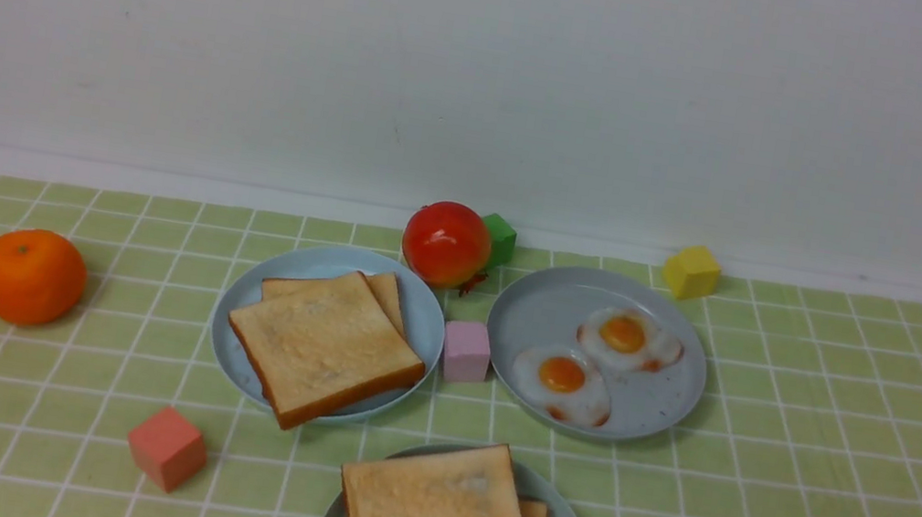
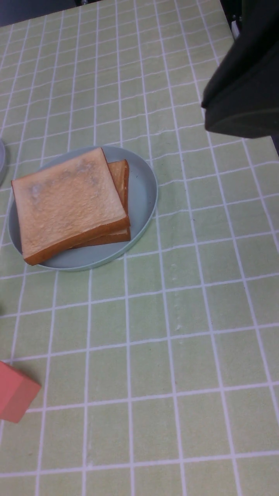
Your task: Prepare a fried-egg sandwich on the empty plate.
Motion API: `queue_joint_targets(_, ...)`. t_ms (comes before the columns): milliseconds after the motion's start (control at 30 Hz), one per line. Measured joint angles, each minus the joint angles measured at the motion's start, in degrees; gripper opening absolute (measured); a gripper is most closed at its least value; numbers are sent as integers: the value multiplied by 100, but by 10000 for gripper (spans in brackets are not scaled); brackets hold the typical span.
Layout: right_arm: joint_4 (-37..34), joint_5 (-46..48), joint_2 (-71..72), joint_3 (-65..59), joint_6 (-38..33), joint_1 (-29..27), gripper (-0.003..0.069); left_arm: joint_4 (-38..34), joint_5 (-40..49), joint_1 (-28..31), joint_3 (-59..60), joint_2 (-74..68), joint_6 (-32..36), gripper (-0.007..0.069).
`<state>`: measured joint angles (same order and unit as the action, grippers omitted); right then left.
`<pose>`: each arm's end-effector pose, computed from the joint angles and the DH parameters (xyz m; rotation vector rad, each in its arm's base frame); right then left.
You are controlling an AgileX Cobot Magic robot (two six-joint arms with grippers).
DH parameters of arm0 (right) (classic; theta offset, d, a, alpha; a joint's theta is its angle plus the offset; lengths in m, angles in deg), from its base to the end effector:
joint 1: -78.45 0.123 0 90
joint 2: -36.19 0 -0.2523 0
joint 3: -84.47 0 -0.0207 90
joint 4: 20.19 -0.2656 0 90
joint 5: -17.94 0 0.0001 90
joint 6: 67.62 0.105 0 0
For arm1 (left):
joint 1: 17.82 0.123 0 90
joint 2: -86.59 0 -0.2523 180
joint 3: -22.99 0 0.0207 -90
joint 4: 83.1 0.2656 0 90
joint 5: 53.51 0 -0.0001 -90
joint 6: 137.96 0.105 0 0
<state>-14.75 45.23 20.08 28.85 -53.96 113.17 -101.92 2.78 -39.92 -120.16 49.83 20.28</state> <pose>0.0905 0.0572 0.2796 -0.3613 1.7170 0.5211 0.1061 -0.0735 0.3059 -0.0575 2.3411 -0.8013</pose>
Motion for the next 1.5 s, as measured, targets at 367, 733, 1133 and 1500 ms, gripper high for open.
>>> queue_joint_targets(367, 6, 0, 0, 0, 0, 0, -10, 1070, -1050, 0, 437, 424, 292, -13)
queue_joint_targets(733, 6, 0, 0, 0, 13, 0, -6, 2583, -2967, 1380, 3087, 2791, 561, -13)
queue_joint_targets(1133, 6, -2, 0, 0, 13, 0, 3, 2470, -3351, 1824, 4096, 2857, 1608, -13)
queue_joint_targets(1500, 6, -2, 0, 0, 20, 0, 6, 2450, -3363, 1830, 4096, 2857, 1644, -10)
